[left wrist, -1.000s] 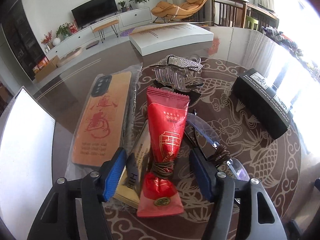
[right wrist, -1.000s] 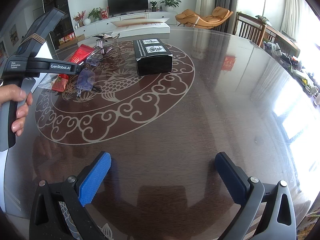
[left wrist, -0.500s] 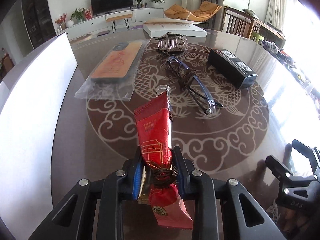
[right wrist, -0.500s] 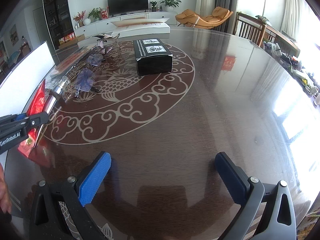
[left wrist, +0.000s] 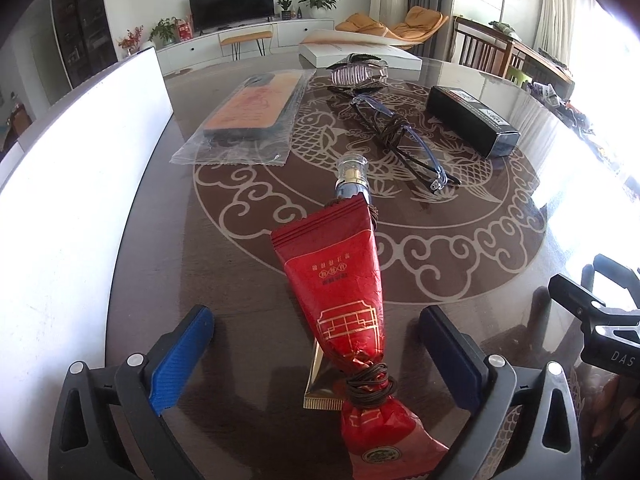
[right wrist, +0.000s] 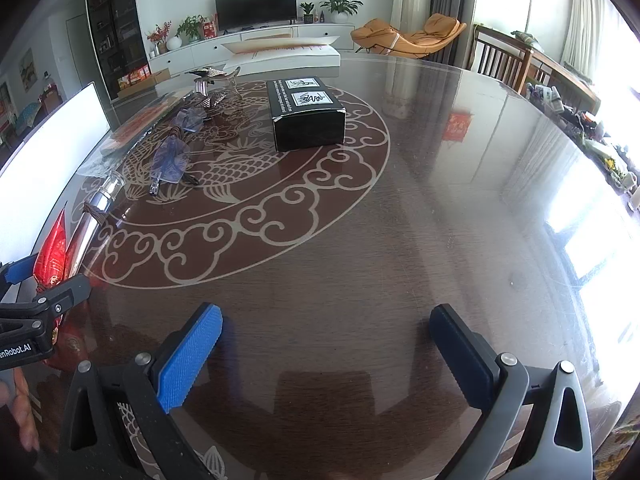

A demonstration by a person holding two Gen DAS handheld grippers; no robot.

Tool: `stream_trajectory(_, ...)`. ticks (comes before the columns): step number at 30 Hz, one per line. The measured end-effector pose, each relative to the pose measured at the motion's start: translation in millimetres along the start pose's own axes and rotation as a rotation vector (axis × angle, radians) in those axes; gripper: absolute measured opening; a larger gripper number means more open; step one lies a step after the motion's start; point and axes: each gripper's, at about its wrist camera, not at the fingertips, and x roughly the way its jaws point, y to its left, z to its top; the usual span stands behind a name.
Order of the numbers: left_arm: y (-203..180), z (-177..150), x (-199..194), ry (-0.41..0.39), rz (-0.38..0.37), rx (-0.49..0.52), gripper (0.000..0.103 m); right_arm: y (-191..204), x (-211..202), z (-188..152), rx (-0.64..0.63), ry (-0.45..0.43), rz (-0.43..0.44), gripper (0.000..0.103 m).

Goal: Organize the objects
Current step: 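Lift the red tube with the left tool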

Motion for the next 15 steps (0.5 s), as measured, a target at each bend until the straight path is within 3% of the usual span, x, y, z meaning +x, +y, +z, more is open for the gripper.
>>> stream_trajectory(15,1.0,5.2,3.2,0.034,-0.018,0.022,0.103,1.1,0.0,0.0,0.000,0.000,0.000,0.103)
